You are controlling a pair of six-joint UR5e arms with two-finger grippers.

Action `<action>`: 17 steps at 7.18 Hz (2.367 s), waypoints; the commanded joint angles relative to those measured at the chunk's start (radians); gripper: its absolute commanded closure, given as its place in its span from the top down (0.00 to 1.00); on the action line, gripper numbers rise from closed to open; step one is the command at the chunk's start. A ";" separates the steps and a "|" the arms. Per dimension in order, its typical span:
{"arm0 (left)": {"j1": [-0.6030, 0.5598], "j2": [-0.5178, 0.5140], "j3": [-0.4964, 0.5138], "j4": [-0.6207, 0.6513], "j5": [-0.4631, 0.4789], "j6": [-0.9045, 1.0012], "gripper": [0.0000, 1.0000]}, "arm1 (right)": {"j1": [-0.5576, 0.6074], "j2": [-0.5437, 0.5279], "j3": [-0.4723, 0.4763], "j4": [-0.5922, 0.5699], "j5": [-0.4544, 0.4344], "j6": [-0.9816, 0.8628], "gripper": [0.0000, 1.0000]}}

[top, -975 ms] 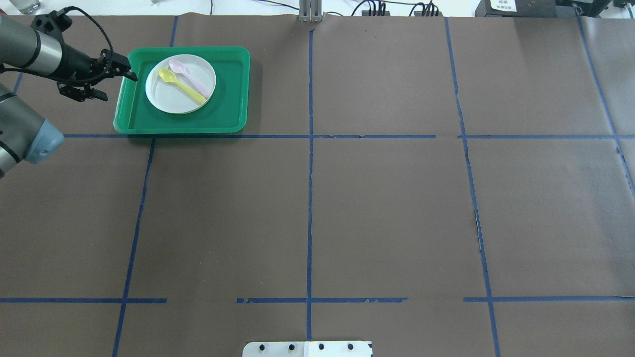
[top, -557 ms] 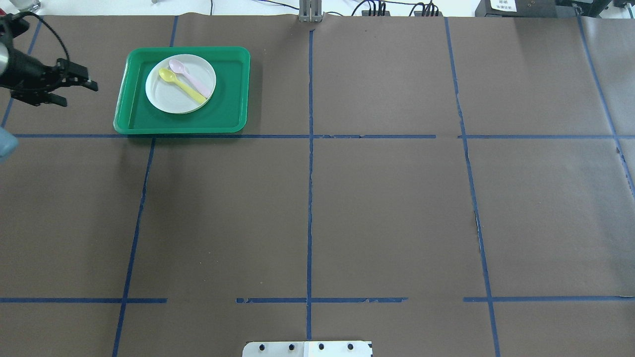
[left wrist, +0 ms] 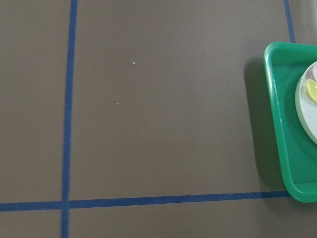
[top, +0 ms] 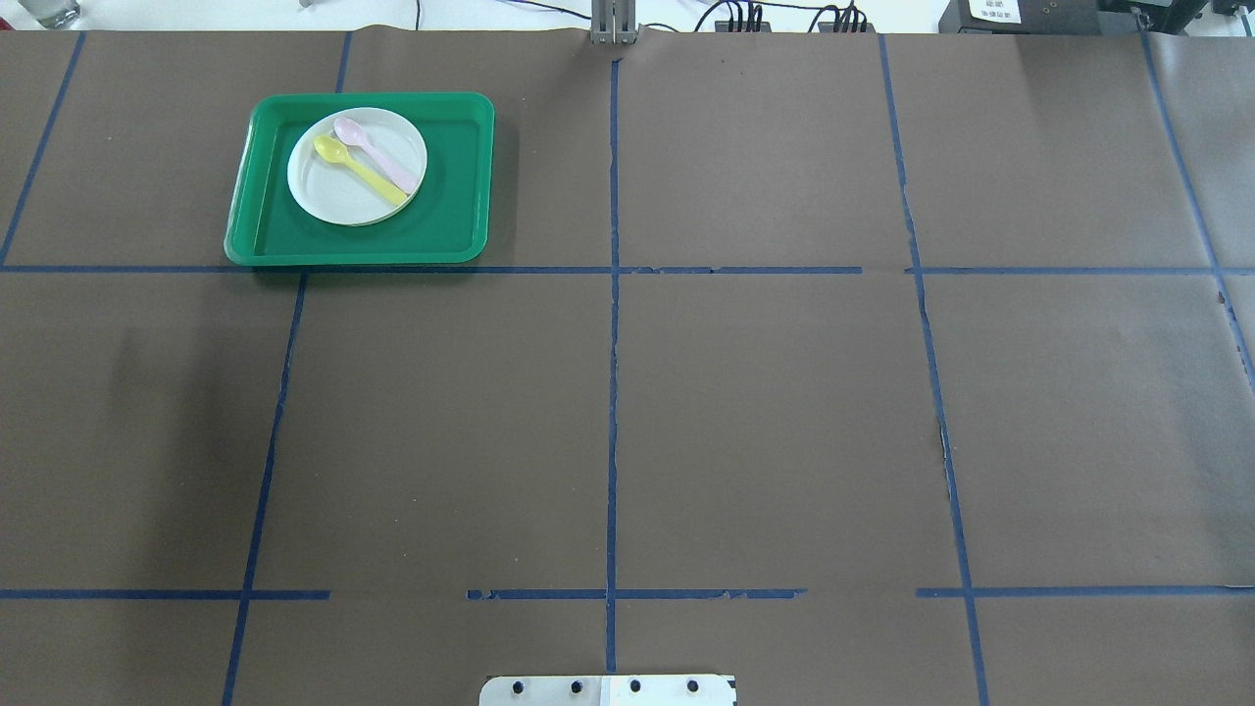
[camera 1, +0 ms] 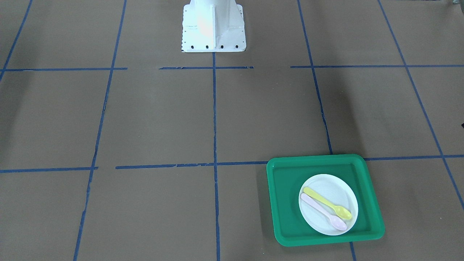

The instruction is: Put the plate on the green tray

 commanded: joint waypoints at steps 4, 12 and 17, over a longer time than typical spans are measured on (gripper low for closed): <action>-0.164 0.050 -0.068 0.357 0.023 0.409 1.00 | 0.000 0.000 0.000 0.000 0.000 0.000 1.00; -0.058 0.046 -0.206 0.530 0.189 0.409 1.00 | 0.000 0.000 0.000 0.000 0.000 0.000 1.00; -0.050 0.031 -0.160 0.426 0.176 0.409 1.00 | 0.000 0.000 0.000 0.000 0.000 0.000 1.00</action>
